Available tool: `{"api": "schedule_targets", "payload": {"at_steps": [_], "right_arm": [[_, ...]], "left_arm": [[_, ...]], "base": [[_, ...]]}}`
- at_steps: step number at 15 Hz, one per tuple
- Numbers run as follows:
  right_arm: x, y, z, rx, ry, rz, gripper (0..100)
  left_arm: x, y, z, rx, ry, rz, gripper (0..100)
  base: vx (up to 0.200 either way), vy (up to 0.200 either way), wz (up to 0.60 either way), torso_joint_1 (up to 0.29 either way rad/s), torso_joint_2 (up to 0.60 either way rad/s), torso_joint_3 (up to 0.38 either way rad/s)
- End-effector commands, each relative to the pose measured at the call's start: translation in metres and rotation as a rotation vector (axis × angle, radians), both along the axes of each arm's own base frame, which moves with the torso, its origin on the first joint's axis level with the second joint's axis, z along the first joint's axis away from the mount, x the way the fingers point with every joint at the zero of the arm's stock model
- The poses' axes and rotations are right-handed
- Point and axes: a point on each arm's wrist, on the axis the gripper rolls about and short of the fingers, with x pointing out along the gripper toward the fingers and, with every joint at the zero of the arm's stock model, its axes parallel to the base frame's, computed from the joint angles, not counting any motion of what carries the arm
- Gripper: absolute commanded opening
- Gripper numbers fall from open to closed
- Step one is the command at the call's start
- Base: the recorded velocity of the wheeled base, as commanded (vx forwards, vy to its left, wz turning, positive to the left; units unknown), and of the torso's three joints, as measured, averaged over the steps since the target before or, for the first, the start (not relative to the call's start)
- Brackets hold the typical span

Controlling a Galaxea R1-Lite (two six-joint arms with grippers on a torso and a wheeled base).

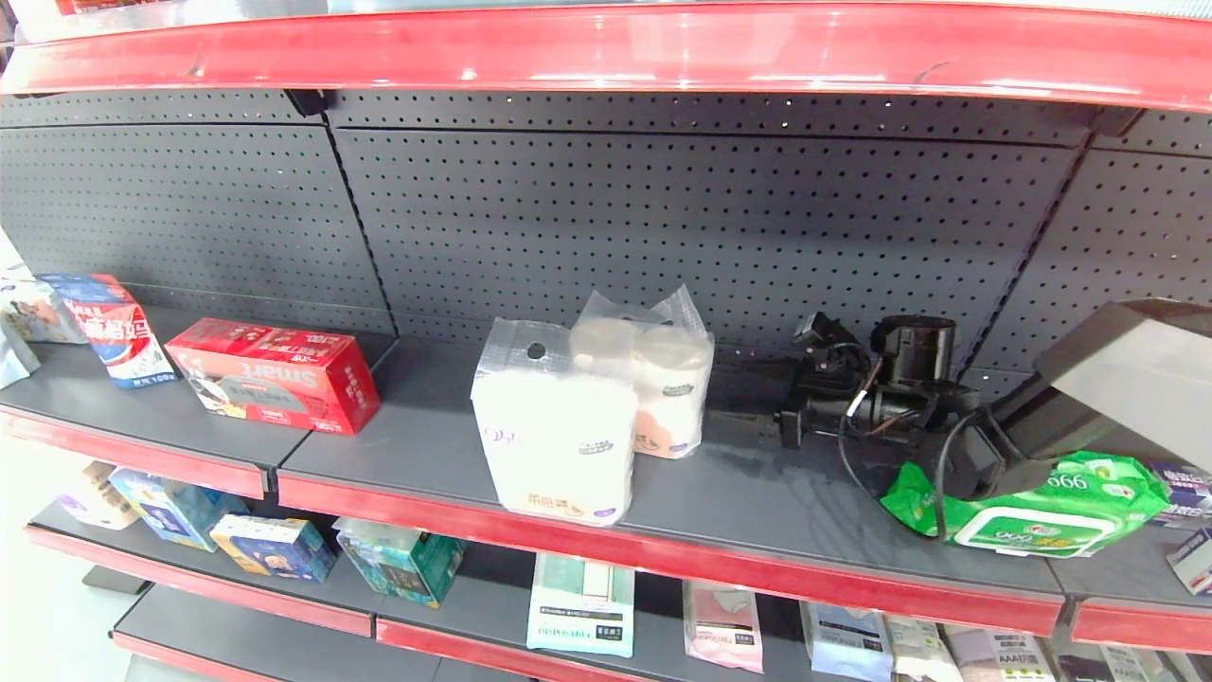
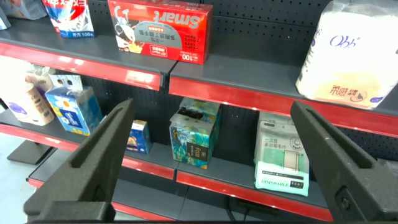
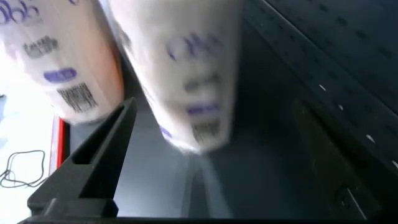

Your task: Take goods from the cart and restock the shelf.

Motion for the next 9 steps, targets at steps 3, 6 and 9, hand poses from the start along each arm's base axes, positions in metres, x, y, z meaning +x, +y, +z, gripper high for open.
{"api": "schedule_targets", "payload": {"at_steps": [3, 6, 9], "right_arm": [[-0.021, -0.019, 0.032, 0.007, -0.043, -0.049, 100], [-0.039, -0.024, 0.042, 0.008, -0.039, -0.059, 100], [-0.053, -0.028, 0.058, 0.011, -0.058, -0.105, 100]], "left_arm": [[0.0, 0.0, 0.0, 0.0, -0.001, 0.0, 100], [0.0, 0.0, 0.0, 0.0, -0.001, 0.0, 100], [0.0, 0.0, 0.0, 0.0, -0.001, 0.0, 100]], "base": [[0.0, 0.0, 0.0, 0.0, 0.0, 0.0], [0.0, 0.0, 0.0, 0.0, 0.0, 0.0], [0.0, 0.0, 0.0, 0.0, 0.0, 0.0]]}}
